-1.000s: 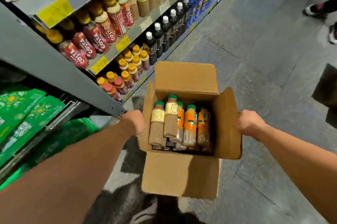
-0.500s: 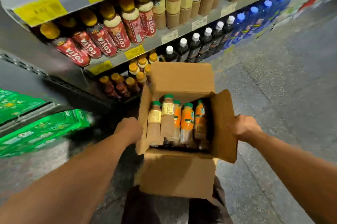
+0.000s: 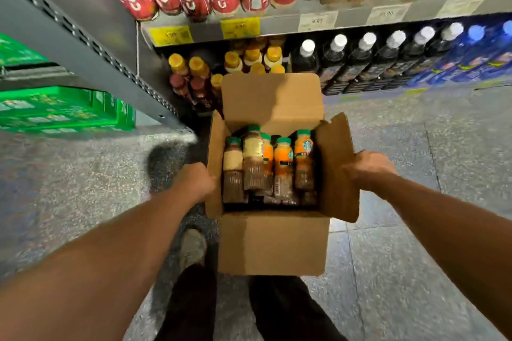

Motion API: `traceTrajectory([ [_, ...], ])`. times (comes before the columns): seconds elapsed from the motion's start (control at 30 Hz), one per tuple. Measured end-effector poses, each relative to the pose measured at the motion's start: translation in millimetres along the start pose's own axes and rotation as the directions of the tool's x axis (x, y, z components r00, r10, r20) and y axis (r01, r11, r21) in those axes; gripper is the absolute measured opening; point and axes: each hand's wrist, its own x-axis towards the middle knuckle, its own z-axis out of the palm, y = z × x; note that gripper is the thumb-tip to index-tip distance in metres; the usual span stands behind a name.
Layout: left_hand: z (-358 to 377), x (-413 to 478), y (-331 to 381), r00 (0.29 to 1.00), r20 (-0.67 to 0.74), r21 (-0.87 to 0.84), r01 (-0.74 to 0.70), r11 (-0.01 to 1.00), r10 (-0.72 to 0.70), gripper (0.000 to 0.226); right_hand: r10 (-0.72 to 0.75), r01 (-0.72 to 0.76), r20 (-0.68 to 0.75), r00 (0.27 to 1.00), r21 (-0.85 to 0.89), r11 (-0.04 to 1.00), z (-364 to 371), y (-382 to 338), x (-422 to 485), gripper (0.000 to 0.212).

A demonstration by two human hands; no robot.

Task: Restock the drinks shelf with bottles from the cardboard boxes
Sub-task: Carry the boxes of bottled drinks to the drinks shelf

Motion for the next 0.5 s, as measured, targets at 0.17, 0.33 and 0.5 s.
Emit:
traceTrajectory([
  [0.17,20,18,-9,1.0,0.003,-0.017,0.02,1.0,-0.02,0.031,-0.008,0.009,0.016,1.0,-0.022,1.0,27,-6,25,0.026],
  [0.33,26,27,-15,0.999,0.0,-0.023,0.043,0.999,-0.043,0.027,-0.015,0.014,0.045,0.999,0.007,1.0,40,-12,40,0.026],
  [0.5,22,27,-10,0.999,0.013,0.012,0.039,0.999,-0.039,0.031,-0.033,0.035,0.024,0.999,-0.088,0.996,36,-14,36,0.032],
])
